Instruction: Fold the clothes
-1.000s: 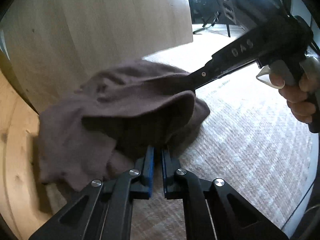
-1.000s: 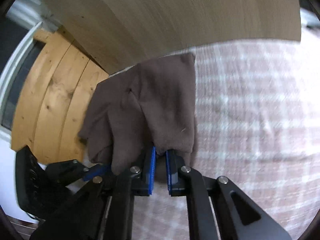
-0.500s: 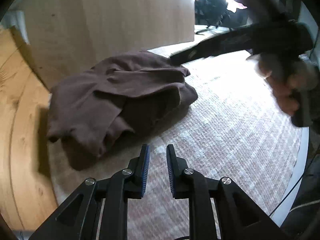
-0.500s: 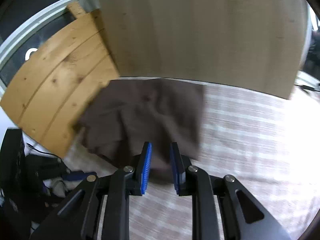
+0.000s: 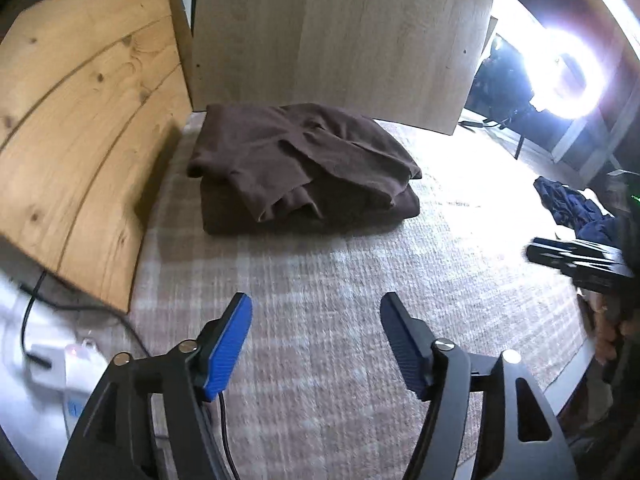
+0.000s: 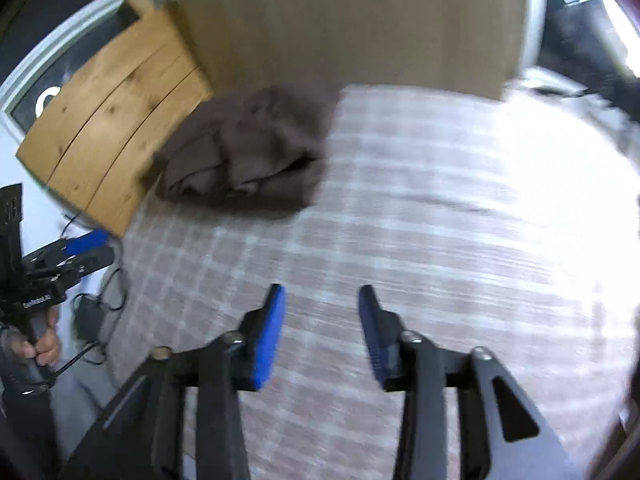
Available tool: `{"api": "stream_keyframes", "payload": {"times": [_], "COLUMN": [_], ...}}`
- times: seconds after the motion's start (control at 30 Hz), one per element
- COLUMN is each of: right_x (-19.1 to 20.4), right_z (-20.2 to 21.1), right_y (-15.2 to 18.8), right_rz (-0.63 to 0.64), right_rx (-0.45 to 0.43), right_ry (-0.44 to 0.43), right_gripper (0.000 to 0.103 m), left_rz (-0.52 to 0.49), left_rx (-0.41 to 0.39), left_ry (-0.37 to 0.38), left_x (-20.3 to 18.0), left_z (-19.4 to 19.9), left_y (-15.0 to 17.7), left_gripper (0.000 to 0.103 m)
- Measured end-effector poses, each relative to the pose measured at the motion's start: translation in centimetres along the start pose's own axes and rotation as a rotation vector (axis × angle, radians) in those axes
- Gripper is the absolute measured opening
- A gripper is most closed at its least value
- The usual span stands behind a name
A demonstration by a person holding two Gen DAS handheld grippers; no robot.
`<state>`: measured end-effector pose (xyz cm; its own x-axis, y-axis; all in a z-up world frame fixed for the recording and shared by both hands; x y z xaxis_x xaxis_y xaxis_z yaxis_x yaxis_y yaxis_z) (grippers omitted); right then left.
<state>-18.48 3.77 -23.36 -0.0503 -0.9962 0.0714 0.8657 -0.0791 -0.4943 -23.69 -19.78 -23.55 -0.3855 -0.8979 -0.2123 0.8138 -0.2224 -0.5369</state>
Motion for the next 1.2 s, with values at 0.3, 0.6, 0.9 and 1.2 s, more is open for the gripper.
{"api": "stream_keyframes", "payload": {"times": [0.3,0.6,0.9,1.2], "right_x": [-4.9,-6.3,-10.1,-12.8], "right_z": [6.1,10.1,15.0,17.9], "right_y": [4.8,8.5,13.3,17.5], "right_rz": [-0.070,0.004,0.004,-0.006], "right_rx": [-0.060,-0.110,-0.151,-0.180], "right_ry": [0.080,0.121,0.094,0.080], "right_gripper": [0.051,0.057,0.058,0.058], "left_rz": [-0.011,0.068,0.134,0.161], "left_rx": [0.018,0.021,0.023,0.027], "left_ry": [-0.031,-0.072,-0.039,-0.054], "left_x": [-5.7,-11.1,-17.8,-21.1], "left_z": [2.3,4.2,6.7,8.1], "left_y": [2.6,6.7,10.6,14.5], "left_gripper": [0.074,0.074,0.077,0.078]}}
Point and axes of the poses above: each gripper's, at about its wrist camera, not at the fingertips, and z roughly against the way its jaws point, x to its left, y to its underside, the point moved 10 cm from there along -z, roughly the way its jaws point, and after that the axes turned 2 degrees about y, right-handed, at the moved point
